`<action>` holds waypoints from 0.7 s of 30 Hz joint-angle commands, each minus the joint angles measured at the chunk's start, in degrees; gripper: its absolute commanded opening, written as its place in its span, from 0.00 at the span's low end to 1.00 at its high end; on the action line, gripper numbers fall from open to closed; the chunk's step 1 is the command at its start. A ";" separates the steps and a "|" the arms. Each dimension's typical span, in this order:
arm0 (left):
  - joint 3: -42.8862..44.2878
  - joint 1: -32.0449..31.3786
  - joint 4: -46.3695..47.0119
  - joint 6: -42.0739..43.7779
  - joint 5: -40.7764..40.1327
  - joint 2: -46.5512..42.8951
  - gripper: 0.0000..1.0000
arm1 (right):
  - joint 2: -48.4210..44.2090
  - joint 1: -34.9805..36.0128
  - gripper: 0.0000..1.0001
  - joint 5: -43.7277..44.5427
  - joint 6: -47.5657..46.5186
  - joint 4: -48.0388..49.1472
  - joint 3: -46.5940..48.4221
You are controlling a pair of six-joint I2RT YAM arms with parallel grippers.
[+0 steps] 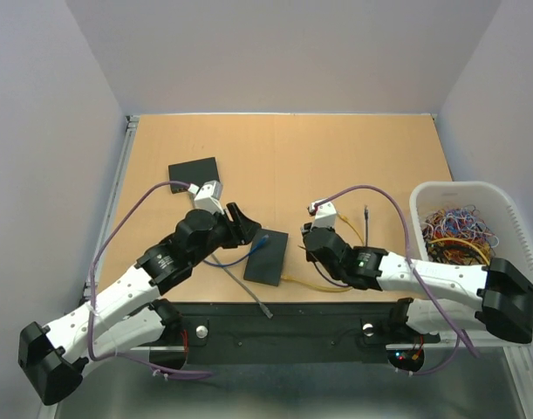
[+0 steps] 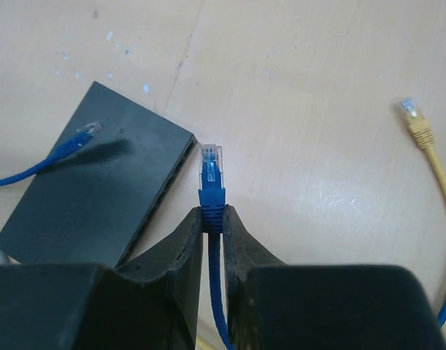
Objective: Insert the plug into the switch port
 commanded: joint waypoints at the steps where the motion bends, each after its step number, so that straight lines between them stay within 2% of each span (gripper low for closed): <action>1: -3.63 3.40 8.28 3.04 -0.03 2.92 0.63 | 3.03 -0.23 0.00 -0.08 3.30 -1.94 0.58; 7: -9.62 9.30 19.98 3.13 7.63 10.47 0.63 | 10.41 -0.23 0.00 -2.89 3.92 -1.15 0.85; 12: -10.50 10.45 24.91 4.35 6.31 19.26 0.63 | 12.62 -0.23 0.01 -5.25 3.57 2.45 -0.56; 15: -9.45 11.33 28.34 4.71 8.15 24.35 0.62 | 12.54 -0.23 0.00 -8.06 2.16 5.61 -1.87; 21: -7.78 11.59 30.37 5.85 7.81 30.52 0.61 | 13.06 -0.23 0.00 -13.43 -0.13 9.67 -2.67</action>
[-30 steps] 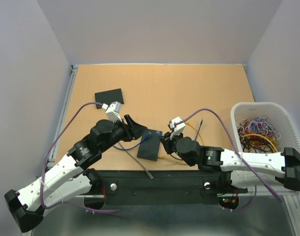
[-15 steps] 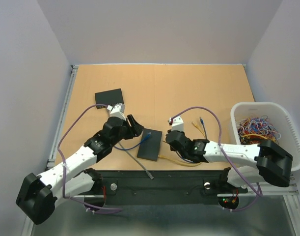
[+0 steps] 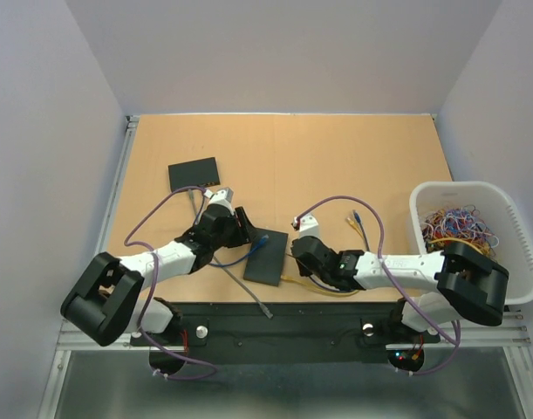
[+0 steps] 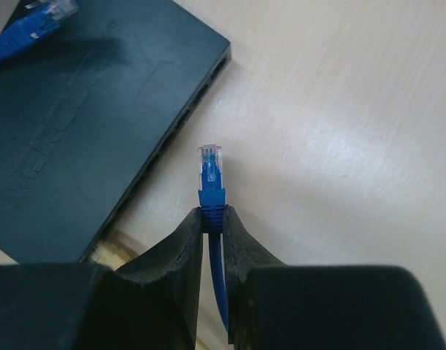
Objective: Insert the plug into the switch port
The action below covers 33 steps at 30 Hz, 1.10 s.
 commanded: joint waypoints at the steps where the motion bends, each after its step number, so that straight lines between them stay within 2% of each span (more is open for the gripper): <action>1: 2.67 0.34 5.12 2.40 0.01 2.08 0.61 | 0.74 -0.01 0.00 -4.39 -2.27 5.58 0.04; 13: 3.29 0.51 9.87 4.51 5.45 8.85 0.58 | 4.34 -0.01 0.00 -6.59 -3.24 8.92 0.48; 25: 3.46 0.42 11.63 6.18 7.47 11.76 0.55 | 1.45 0.08 0.00 -6.67 -5.25 11.12 -0.05; 33: 5.13 0.51 11.72 7.41 8.97 13.69 0.54 | 0.12 0.61 0.00 -12.20 -8.51 13.58 -0.75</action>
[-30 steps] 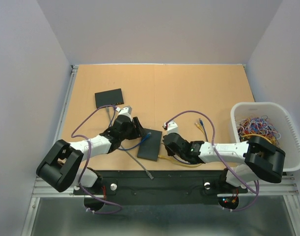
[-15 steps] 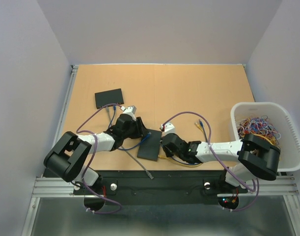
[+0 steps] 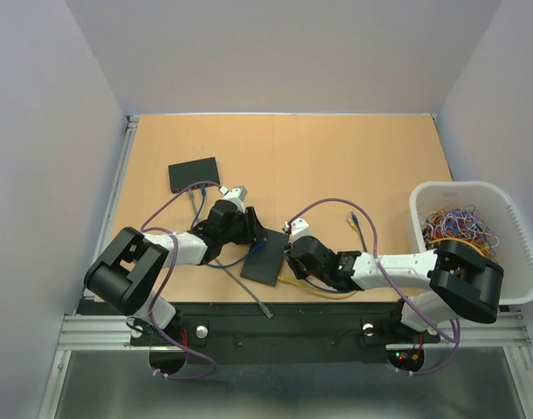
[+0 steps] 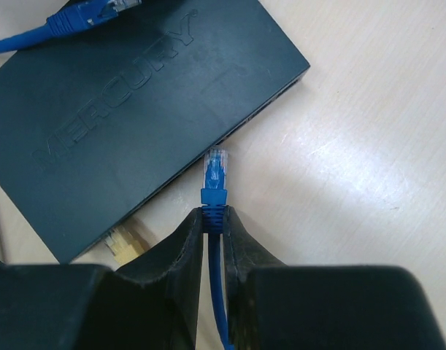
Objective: Insert the plug into the switch port
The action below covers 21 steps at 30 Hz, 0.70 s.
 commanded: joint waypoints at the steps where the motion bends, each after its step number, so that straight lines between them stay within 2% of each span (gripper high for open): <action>1: 2.79 0.08 1.42 2.30 1.91 0.90 0.54 | -1.89 0.87 0.01 -4.63 -2.57 6.74 0.10; 9: 5.43 0.16 1.25 3.18 5.60 3.98 0.51 | 1.01 1.31 0.00 -5.60 -2.74 9.02 -0.51; 21: 6.57 0.16 0.99 4.49 8.24 6.09 0.50 | 0.67 1.40 0.00 -6.56 -3.89 13.32 -2.44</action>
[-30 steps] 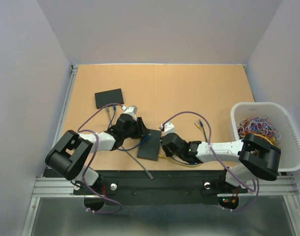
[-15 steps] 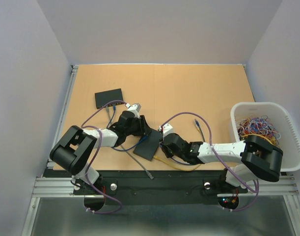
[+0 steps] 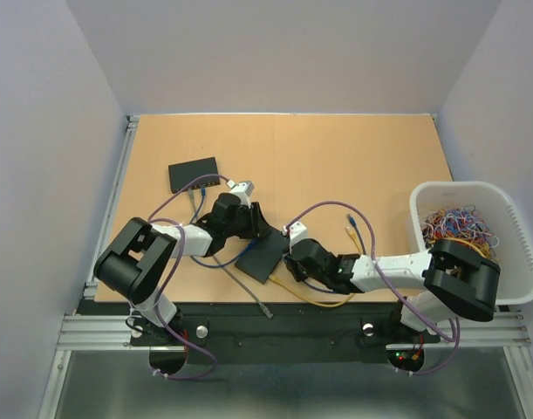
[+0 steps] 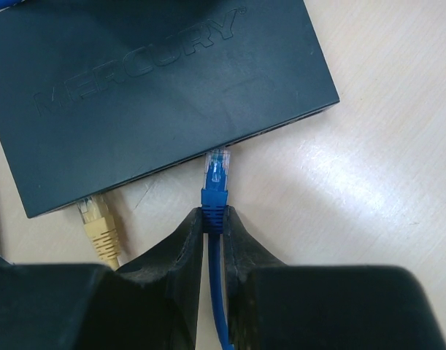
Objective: Insert the plug into the switch port
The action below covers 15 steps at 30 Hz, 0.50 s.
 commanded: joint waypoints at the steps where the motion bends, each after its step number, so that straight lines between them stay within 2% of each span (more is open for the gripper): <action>1: 1.94 -0.58 0.42 1.52 3.71 0.98 0.50 | -0.71 0.96 0.00 -2.54 -1.28 8.37 -0.59; 15: 3.44 -0.58 -0.73 2.75 6.53 2.82 0.48 | 1.13 2.63 0.00 -4.48 -6.39 9.77 1.25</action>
